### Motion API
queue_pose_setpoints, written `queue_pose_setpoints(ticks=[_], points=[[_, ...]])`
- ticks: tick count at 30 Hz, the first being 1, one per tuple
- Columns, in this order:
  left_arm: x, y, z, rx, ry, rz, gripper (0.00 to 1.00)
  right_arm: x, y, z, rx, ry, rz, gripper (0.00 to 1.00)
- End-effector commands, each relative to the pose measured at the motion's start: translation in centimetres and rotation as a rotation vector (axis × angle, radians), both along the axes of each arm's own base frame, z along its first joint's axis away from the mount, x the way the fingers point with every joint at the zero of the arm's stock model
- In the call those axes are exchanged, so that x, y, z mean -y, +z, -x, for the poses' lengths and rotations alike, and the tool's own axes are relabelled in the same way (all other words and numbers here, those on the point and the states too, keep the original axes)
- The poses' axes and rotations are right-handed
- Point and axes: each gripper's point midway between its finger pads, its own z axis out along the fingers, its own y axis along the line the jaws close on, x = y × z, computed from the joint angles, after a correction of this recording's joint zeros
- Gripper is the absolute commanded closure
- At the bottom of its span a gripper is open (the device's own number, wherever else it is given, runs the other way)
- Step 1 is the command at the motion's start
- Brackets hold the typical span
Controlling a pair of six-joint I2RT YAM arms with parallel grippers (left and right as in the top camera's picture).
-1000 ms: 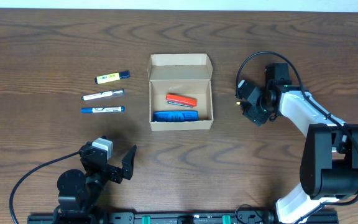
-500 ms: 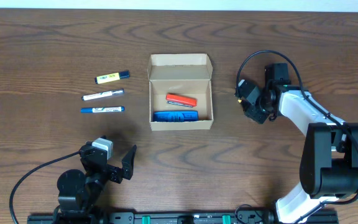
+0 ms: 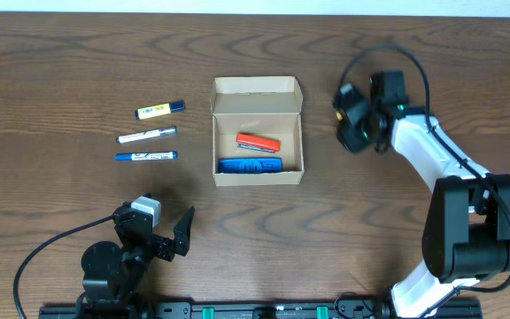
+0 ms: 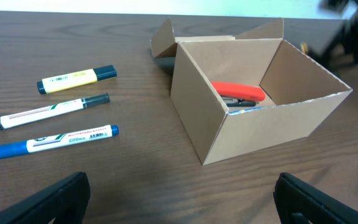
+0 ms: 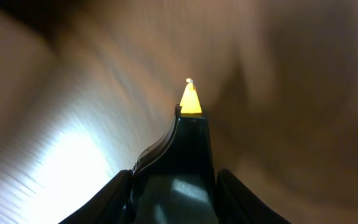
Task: Pack container
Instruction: 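Place the black correction tape into the box and release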
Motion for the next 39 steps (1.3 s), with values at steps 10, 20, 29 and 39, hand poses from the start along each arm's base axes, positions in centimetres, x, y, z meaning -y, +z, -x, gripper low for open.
queue_pose_setpoints(ticks=[10, 20, 29, 39], points=[[0.1, -0.8, 0.0, -0.013, -0.008, 0.002, 0.05, -15.4, 17.7, 0.7, 0.406, 0.393, -0.154, 0.64], [0.1, -0.8, 0.0, -0.013, -0.008, 0.002, 0.05, -21.5, 9.6, 7.3, 0.244, 0.858, 0.01, 0.63], [0.1, -0.8, 0.0, -0.013, -0.008, 0.002, 0.05, -22.1, 3.0, 7.3, 0.107, 0.907, 0.043, 0.64], [0.1, -0.8, 0.0, -0.013, -0.008, 0.002, 0.05, -23.4, 1.4, 7.1, 0.114, 0.927, 0.042, 0.63]])
